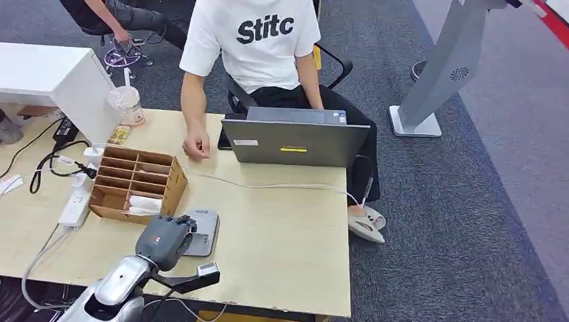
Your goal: Pass the card to the sensor for recognition and then transmit it.
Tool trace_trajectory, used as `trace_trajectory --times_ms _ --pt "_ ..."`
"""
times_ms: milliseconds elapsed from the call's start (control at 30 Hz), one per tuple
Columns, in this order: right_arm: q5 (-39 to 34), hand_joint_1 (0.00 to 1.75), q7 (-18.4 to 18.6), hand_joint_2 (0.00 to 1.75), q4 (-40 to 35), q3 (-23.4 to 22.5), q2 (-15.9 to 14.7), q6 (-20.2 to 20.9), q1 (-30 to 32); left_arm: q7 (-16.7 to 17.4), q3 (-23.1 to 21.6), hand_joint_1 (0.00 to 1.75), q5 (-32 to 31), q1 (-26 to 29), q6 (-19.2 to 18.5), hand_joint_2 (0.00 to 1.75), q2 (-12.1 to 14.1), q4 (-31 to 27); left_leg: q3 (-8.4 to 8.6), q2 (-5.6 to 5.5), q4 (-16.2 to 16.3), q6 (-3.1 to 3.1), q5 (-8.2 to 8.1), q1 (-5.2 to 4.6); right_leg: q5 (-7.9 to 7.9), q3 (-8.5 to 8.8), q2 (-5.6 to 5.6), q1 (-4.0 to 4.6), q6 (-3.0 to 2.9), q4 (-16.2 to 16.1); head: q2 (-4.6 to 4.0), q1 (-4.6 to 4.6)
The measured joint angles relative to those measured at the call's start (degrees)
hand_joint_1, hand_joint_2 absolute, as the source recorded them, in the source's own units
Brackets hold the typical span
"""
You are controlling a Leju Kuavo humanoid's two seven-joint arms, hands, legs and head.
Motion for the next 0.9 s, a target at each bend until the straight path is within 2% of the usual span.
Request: trace_trajectory --times_ms 333,667,900 --pt "0.9 0.0 0.3 1.75 0.0 0.0 0.0 0.0 0.0 0.1 1.7 1.75 0.1 0.0 1.2 1.75 -1.1 2.3 0.09 -0.04 0.0 -0.01 0.06 0.0 0.02 0.09 0.0 0.0 -0.01 0.0 0.0 -0.02" --pt "1.7 0.0 0.3 1.75 0.0 0.0 0.0 0.1 0.0 0.0 5.9 1.75 0.2 0.0 2.3 1.75 -2.4 3.5 0.11 -0.04 0.0 -0.02 0.08 0.0 0.03 0.09 0.0 0.0 -0.01 0.0 0.0 0.0" --pt "2.7 0.0 0.5 1.75 0.0 0.0 0.0 0.0 0.0 -1.0 9.7 1.75 4.3 -3.0 2.8 1.75 -3.3 1.7 0.01 -0.05 0.0 0.01 0.16 0.0 0.09 -0.03 -0.01 0.0 0.03 0.0 0.0 0.0"
